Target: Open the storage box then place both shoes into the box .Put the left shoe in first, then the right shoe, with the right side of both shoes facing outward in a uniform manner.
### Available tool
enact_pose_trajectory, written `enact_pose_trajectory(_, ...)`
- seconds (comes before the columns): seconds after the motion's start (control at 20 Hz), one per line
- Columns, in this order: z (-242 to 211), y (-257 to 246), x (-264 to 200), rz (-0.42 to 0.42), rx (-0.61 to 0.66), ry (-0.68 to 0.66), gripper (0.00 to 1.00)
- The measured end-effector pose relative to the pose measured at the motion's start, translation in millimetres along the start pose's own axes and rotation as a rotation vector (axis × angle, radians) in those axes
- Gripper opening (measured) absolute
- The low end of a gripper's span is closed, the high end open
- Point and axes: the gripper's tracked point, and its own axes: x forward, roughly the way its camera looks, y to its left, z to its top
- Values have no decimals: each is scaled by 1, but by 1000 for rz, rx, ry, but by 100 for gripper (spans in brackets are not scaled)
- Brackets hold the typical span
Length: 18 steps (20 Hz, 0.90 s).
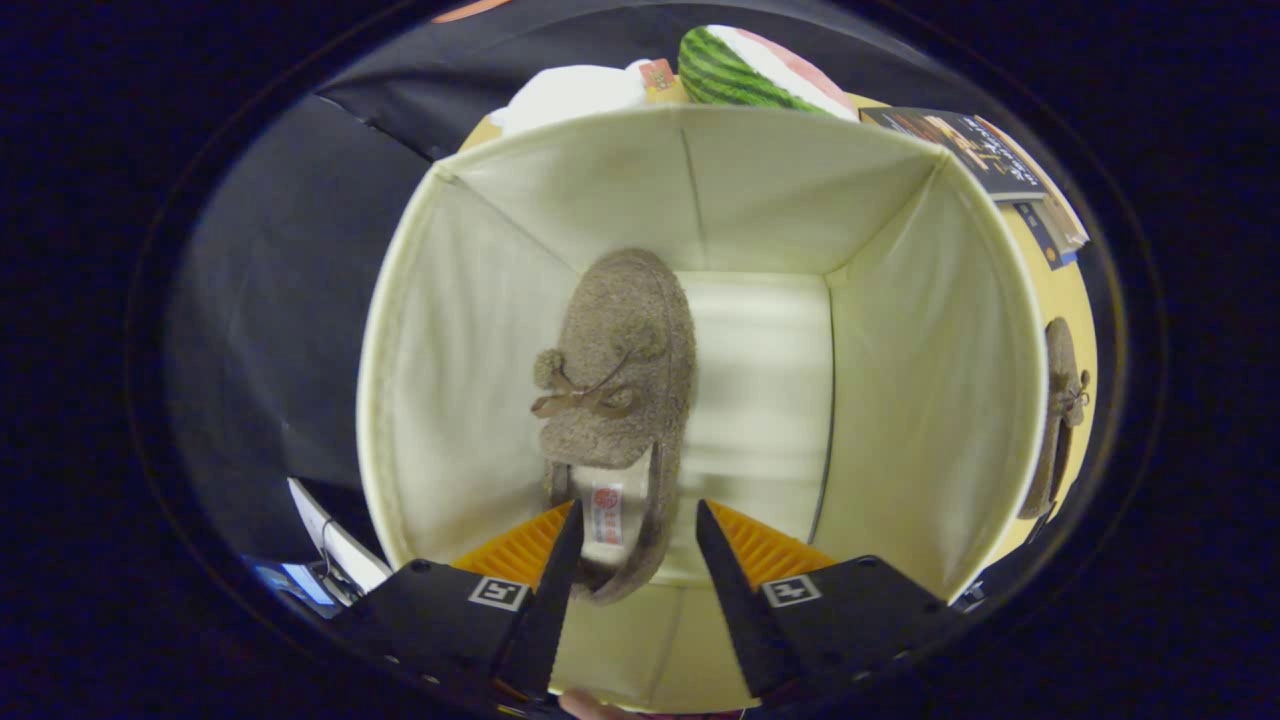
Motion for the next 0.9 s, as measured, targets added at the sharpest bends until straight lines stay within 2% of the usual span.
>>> enact_pose_trajectory(0.05,-1,0,-10,14,-7,-12,74)
enact_pose_trajectory(0.2,1,-5,-51,51,-32,-55,96)
enact_pose_trajectory(0.4,1,-34,-106,72,-80,-116,97)
enact_pose_trajectory(0.55,-4,-71,-133,90,-70,-129,97)
enact_pose_trajectory(0.9,-2,-192,-151,59,-1,-164,96)
